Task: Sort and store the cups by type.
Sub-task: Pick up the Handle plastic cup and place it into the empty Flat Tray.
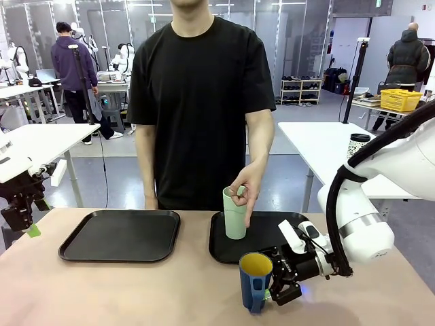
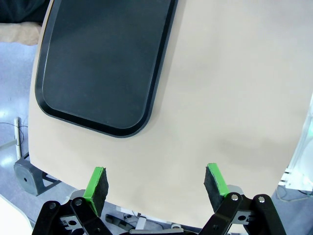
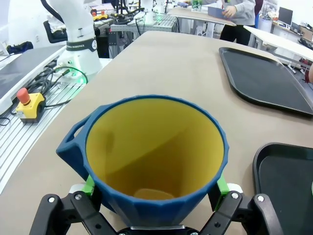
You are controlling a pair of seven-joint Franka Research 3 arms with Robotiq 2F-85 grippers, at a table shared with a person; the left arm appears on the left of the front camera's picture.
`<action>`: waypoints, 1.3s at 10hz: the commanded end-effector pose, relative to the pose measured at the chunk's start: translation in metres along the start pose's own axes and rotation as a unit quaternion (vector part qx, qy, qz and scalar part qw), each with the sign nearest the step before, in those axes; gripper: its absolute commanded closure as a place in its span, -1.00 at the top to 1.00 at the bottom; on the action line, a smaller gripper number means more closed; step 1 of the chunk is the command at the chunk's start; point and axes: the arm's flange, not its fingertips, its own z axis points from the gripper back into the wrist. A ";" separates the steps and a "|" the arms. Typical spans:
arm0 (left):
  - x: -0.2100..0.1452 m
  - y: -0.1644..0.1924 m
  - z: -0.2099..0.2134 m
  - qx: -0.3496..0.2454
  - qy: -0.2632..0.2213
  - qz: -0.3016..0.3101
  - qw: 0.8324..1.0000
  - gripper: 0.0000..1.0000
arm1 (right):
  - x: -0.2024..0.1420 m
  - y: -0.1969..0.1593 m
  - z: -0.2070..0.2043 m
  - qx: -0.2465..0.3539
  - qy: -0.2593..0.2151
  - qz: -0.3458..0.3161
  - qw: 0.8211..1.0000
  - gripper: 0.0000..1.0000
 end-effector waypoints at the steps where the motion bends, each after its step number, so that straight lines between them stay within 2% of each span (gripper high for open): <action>1: -0.001 -0.001 -0.001 0.010 0.003 0.001 1.000 1.00 | -0.008 -0.001 -0.007 -0.002 -0.014 0.015 1.000 1.00; 4: -0.001 -0.001 -0.001 0.010 0.003 0.001 1.000 1.00 | -0.010 -0.001 -0.008 0.007 -0.021 0.014 1.000 1.00; 5: -0.001 -0.001 -0.001 0.010 0.003 0.001 1.000 1.00 | -0.010 -0.001 -0.009 0.011 -0.015 0.020 1.000 0.71; 6: -0.001 -0.001 -0.001 0.010 0.003 0.001 1.000 1.00 | -0.011 -0.001 -0.008 0.007 -0.013 0.014 1.000 0.63; 7: -0.001 -0.001 -0.001 0.010 0.003 0.001 1.000 1.00 | -0.012 0.000 -0.007 0.003 -0.013 0.017 1.000 0.34; 9: -0.001 -0.001 -0.001 0.010 0.003 0.001 1.000 1.00 | -0.008 0.001 -0.007 0.002 -0.015 0.015 1.000 0.14; 10: -0.001 -0.001 -0.001 0.010 0.003 0.001 1.000 1.00 | 0.007 0.004 -0.011 0.006 -0.041 0.024 0.999 0.14; 13: -0.001 -0.001 -0.001 0.010 0.003 0.001 1.000 1.00 | 0.077 0.010 -0.013 -0.038 -0.015 0.027 0.999 0.14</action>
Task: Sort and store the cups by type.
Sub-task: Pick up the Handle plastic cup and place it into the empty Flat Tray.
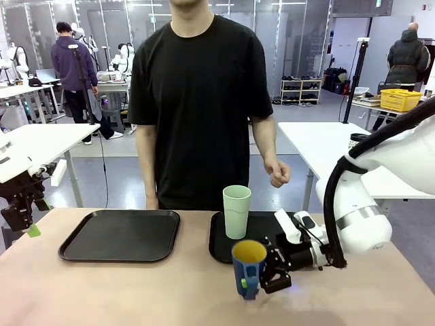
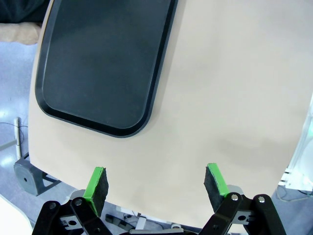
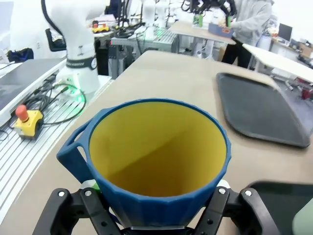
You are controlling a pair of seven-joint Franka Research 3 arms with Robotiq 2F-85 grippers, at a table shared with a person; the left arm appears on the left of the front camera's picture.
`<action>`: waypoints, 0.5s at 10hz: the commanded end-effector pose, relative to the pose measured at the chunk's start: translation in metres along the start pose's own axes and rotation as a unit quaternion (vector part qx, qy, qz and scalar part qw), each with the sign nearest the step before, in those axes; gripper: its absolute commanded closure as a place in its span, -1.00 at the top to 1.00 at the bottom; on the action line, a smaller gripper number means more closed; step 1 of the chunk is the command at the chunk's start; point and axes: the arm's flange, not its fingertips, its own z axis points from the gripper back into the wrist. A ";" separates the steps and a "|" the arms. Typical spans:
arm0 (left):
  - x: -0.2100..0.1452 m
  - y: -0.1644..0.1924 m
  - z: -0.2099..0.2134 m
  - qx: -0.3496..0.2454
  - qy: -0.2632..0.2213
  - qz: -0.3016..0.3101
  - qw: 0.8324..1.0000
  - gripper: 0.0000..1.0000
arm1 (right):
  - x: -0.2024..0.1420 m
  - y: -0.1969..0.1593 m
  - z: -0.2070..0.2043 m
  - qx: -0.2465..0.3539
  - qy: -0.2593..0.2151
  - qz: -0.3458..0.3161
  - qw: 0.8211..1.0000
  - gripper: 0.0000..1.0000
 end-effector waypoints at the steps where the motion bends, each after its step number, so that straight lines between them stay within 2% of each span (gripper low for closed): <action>1: -0.001 -0.001 -0.001 0.010 0.003 0.001 1.000 1.00 | 0.042 0.009 -0.006 -0.040 0.006 0.003 0.999 0.14; 3: -0.001 -0.001 -0.001 0.010 0.003 0.001 1.000 1.00 | 0.060 0.010 -0.012 -0.057 0.010 0.000 0.998 0.14; 4: -0.001 -0.001 -0.001 0.010 0.003 0.001 1.000 1.00 | 0.062 0.008 -0.014 -0.091 0.024 -0.003 0.996 0.14; 5: -0.001 -0.001 -0.001 0.010 0.003 0.001 1.000 1.00 | 0.058 0.004 -0.003 -0.039 -0.001 0.017 0.999 0.14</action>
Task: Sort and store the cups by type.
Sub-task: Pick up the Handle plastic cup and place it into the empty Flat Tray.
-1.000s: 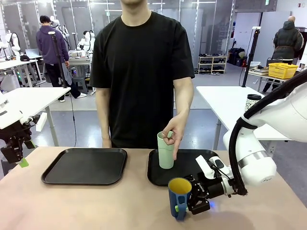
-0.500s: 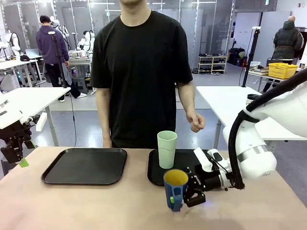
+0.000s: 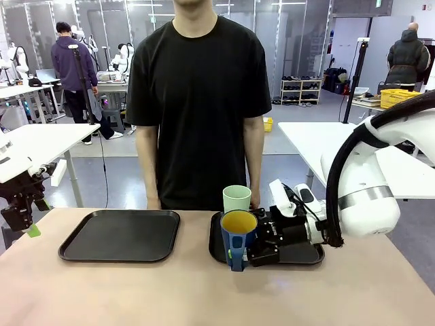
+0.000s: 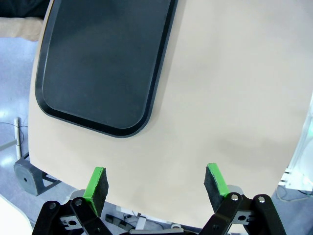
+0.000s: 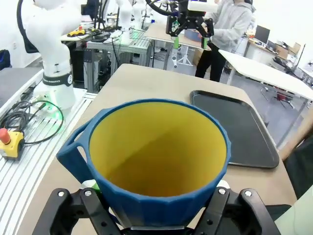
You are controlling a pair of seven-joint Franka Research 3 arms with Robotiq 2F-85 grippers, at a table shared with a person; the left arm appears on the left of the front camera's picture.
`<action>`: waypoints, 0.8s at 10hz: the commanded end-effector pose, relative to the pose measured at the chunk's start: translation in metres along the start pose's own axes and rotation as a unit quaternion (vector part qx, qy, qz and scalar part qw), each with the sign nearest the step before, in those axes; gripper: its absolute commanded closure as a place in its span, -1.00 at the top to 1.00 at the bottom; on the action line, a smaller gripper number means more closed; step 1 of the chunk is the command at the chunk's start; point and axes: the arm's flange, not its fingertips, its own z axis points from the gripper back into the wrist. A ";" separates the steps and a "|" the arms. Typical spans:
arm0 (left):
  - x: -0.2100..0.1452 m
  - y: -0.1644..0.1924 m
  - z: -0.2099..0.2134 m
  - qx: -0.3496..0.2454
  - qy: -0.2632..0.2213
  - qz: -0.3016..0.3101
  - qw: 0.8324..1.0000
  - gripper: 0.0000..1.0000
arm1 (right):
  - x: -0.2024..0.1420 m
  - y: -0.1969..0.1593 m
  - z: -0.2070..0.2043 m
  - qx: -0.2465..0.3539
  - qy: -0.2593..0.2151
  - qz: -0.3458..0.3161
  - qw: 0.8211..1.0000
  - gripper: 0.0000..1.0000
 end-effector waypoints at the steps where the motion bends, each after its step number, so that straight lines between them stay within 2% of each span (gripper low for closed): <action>1: -0.001 -0.001 -0.001 0.010 0.003 0.001 1.000 1.00 | -0.006 -0.001 0.001 0.019 -0.010 0.001 1.000 0.14; 5: -0.001 -0.001 -0.001 0.010 0.003 0.001 1.000 1.00 | -0.006 -0.001 0.001 0.019 -0.010 0.001 1.000 0.14; 6: -0.001 -0.001 -0.001 0.010 0.003 0.001 1.000 1.00 | -0.006 0.002 0.000 0.013 -0.005 -0.005 1.000 0.48; 7: -0.001 -0.001 -0.001 0.010 0.003 0.001 1.000 1.00 | -0.011 -0.006 -0.023 0.006 -0.010 -0.011 1.000 0.48; 8: -0.001 -0.001 -0.001 0.010 0.003 0.001 1.000 1.00 | -0.011 -0.012 -0.045 0.023 -0.009 -0.003 1.000 0.48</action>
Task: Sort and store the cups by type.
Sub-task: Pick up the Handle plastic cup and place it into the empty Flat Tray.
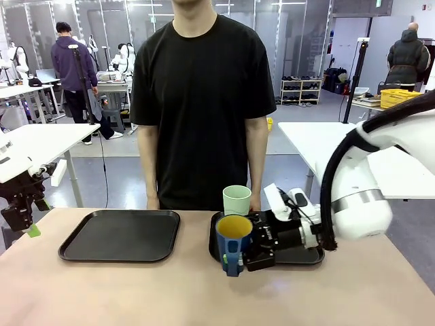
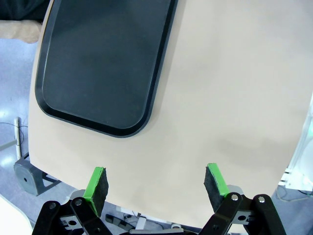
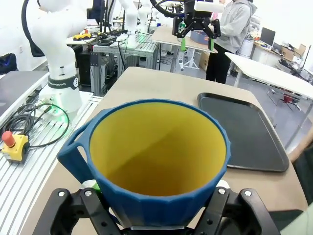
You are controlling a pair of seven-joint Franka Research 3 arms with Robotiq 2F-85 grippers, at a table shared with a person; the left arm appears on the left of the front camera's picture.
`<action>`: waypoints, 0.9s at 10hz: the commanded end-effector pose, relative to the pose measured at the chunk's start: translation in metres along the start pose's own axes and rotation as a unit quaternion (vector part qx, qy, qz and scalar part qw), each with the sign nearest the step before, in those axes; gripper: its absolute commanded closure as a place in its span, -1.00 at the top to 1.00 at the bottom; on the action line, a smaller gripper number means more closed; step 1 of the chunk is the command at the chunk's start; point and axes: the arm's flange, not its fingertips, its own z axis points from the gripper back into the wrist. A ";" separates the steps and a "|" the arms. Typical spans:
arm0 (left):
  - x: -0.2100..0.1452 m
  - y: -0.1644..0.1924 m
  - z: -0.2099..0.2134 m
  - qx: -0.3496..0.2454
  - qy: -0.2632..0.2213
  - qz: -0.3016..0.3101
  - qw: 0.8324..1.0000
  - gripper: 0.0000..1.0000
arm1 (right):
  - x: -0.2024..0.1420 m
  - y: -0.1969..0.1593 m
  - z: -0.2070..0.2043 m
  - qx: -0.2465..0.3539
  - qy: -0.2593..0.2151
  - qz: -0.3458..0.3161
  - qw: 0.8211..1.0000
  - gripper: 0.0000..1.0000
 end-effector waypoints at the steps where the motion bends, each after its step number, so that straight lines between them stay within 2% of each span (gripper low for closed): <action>1: -0.001 -0.001 -0.001 0.010 0.003 0.001 1.000 1.00 | -0.003 -0.023 -0.045 -0.003 -0.023 0.015 1.000 0.48; 2: -0.001 -0.001 -0.001 0.010 0.003 0.001 1.000 1.00 | -0.004 -0.035 -0.063 -0.021 -0.025 0.016 0.999 0.48; 5: -0.001 -0.001 -0.001 0.010 0.003 0.001 1.000 1.00 | 0.001 -0.067 -0.134 -0.005 -0.068 0.002 0.998 0.48; 6: -0.001 -0.001 -0.001 0.010 0.003 0.001 1.000 1.00 | 0.002 -0.076 -0.152 -0.020 -0.046 0.001 0.999 0.48; 8: -0.001 -0.001 -0.001 0.010 0.003 0.001 1.000 1.00 | 0.003 -0.093 -0.189 -0.065 -0.064 0.002 0.996 0.48; 9: -0.001 -0.001 -0.001 0.010 0.003 0.001 1.000 1.00 | 0.001 -0.098 -0.203 -0.095 -0.055 -0.006 0.994 0.48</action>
